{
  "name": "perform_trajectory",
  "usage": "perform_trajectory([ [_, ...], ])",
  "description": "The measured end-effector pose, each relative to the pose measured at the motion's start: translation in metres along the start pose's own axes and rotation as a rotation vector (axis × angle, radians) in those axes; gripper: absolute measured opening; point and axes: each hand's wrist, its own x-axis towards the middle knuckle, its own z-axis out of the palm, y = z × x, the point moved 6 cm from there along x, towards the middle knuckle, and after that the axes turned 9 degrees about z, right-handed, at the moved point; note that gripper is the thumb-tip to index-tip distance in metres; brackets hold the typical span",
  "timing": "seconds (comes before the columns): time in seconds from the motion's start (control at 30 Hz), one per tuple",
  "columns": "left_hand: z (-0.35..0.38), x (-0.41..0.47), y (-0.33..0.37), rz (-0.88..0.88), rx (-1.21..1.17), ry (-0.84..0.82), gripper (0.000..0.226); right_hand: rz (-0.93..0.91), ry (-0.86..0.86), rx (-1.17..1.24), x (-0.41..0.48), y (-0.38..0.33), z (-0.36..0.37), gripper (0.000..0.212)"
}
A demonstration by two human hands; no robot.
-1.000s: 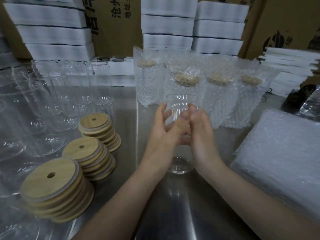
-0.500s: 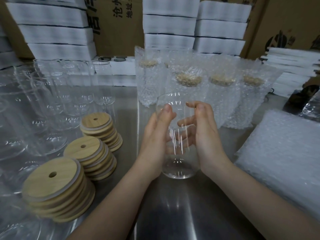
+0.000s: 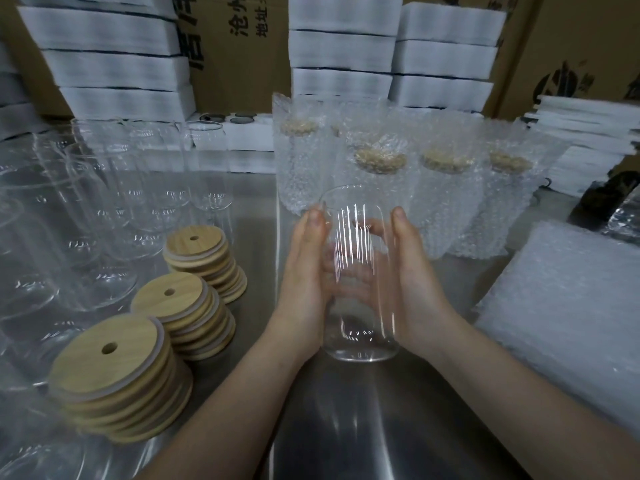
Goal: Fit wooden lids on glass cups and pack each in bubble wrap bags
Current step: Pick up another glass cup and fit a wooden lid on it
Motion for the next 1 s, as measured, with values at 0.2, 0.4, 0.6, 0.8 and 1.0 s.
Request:
perform_trajectory([
  [0.2, -0.015, 0.003, 0.009, 0.142, 0.12, 0.184, 0.031, 0.007, 0.023, 0.01, 0.0, 0.002, -0.001, 0.061],
  [0.4, 0.012, -0.002, 0.006, 0.119, 0.28, -0.092, 0.081, -0.234, 0.22, -0.1, -0.011, -0.012, -0.004, 0.059],
  [0.6, 0.01, -0.004, 0.003, 0.041, 0.268, -0.04, 0.078, -0.299, 0.253, -0.074, -0.016, -0.015, -0.006, 0.031],
  [0.8, 0.004, -0.005, 0.0, 0.001, 0.214, -0.007, 0.069, -0.265, 0.288, -0.106, -0.011, -0.016, -0.017, 0.036],
  [1.0, 0.006, -0.002, -0.002, -0.094, 0.082, -0.002, 0.067, -0.221, 0.317, -0.117, -0.007, -0.014, -0.025, 0.028],
])
